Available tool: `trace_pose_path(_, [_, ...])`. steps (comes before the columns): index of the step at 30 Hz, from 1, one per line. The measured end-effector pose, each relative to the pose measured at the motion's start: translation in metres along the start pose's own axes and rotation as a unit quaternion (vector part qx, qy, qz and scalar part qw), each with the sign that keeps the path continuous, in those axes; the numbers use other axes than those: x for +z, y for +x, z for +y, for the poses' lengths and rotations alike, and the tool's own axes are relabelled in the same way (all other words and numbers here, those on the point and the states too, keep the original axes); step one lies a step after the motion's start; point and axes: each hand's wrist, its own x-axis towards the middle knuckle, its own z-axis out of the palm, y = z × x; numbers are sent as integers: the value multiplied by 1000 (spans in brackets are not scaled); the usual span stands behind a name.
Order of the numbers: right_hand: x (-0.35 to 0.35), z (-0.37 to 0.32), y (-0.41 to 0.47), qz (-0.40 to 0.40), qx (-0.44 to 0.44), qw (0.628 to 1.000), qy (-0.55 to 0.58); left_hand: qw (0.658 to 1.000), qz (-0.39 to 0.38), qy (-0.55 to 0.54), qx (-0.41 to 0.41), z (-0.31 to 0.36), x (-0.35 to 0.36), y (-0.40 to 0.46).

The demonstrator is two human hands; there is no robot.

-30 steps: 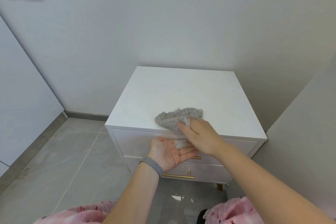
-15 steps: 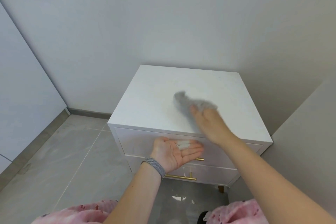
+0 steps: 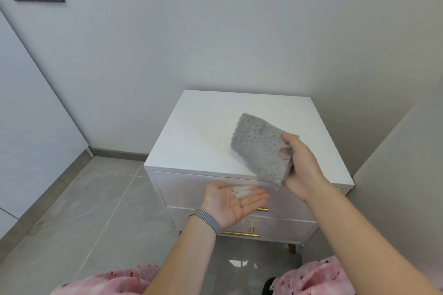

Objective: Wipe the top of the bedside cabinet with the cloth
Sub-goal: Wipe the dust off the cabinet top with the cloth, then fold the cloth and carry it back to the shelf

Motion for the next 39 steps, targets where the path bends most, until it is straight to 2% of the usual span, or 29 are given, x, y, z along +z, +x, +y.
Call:
trace_pose_path(5, [-11,-8,-6,40,-3,991,124,999,13,11,50,-9,4,-14])
trace_pose_path(9, [-12,-3,-28,28,-23,980,195,994,29,50,93,-19,10,-44])
trace_pose_path(19, [-20,18,-128,-105,124,963,214,980,58,28,189,-64,-10,-138])
trace_pose_path(23, [-20,18,-154,-152,161,957,189,976,56,39,205,-76,-2,-145])
trace_pose_path(30, [-2,-2,-155,-189,216,949,131,987,-12,60,151,-57,4,-131])
trace_pose_path(34, [23,-3,-128,-174,219,958,60,990,-39,50,125,-37,14,-135])
trace_pose_path(39, [57,5,-66,-117,159,977,-82,978,52,55,195,21,12,-118])
